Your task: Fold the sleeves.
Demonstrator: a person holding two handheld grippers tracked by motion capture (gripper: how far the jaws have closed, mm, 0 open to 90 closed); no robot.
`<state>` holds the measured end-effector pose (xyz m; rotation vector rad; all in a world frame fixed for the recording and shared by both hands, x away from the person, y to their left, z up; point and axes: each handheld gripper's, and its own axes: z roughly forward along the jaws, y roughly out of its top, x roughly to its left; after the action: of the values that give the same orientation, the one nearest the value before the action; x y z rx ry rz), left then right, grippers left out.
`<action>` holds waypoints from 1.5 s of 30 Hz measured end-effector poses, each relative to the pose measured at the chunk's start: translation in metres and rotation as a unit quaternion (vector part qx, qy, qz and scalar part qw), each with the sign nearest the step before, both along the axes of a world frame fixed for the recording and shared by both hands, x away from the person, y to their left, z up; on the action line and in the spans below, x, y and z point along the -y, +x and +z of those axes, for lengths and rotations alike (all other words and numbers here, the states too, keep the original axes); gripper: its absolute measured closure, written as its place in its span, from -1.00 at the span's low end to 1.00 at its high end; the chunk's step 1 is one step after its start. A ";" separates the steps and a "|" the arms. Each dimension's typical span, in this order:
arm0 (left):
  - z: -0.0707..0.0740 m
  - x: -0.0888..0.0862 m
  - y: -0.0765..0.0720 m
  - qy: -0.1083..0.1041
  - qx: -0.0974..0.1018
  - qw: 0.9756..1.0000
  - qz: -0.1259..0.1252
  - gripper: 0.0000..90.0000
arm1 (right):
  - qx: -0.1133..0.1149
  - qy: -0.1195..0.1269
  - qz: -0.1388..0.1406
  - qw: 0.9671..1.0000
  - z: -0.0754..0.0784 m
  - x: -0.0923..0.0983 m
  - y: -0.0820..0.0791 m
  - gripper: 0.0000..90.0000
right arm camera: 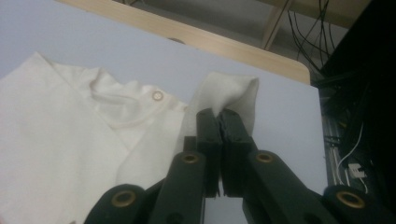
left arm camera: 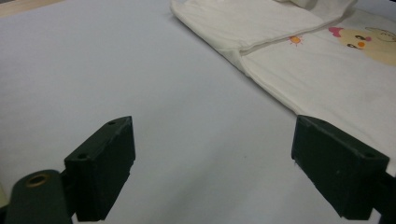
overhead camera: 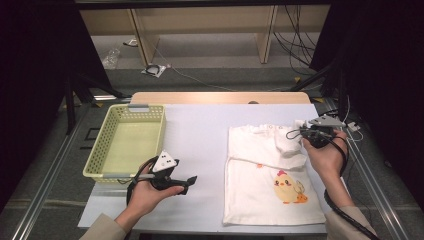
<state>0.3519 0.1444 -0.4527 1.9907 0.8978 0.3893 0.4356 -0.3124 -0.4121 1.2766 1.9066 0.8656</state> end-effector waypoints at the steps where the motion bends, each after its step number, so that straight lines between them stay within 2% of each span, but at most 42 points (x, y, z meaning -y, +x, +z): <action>1: 0.000 0.000 0.000 0.002 0.000 1.000 -0.001 -0.70 | 0.005 -0.003 0.005 1.000 0.000 -0.003 0.000 0.97; 9: 0.000 0.000 0.000 0.002 -0.001 1.000 -0.002 -0.70 | 0.014 -0.019 0.059 0.998 0.006 -0.033 -0.007 0.96; 16: 0.000 0.000 0.000 0.000 -0.002 1.000 -0.001 -0.70 | 0.015 -0.031 0.106 0.994 0.006 -0.061 -0.011 0.96; 23: 0.000 -0.001 0.001 -0.001 -0.003 1.000 -0.001 -0.70 | -0.003 -0.032 0.145 0.989 -0.003 -0.084 -0.014 0.96; 33: 0.000 -0.002 0.001 -0.002 -0.002 1.000 -0.001 -0.70 | -0.035 -0.030 0.178 0.983 -0.020 -0.112 -0.011 0.95; 40: 0.000 -0.002 0.001 -0.001 -0.002 1.000 -0.001 -0.70 | -0.057 -0.030 0.199 0.978 -0.030 -0.123 -0.011 0.95; 45: 0.000 -0.001 0.001 -0.004 -0.003 1.000 0.001 -0.70 | -0.075 -0.034 0.216 0.973 -0.038 -0.130 -0.012 0.94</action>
<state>0.3526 0.1456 -0.4527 1.9858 0.9032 0.3800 0.4233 -0.1829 -0.4505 0.9188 2.3645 0.9250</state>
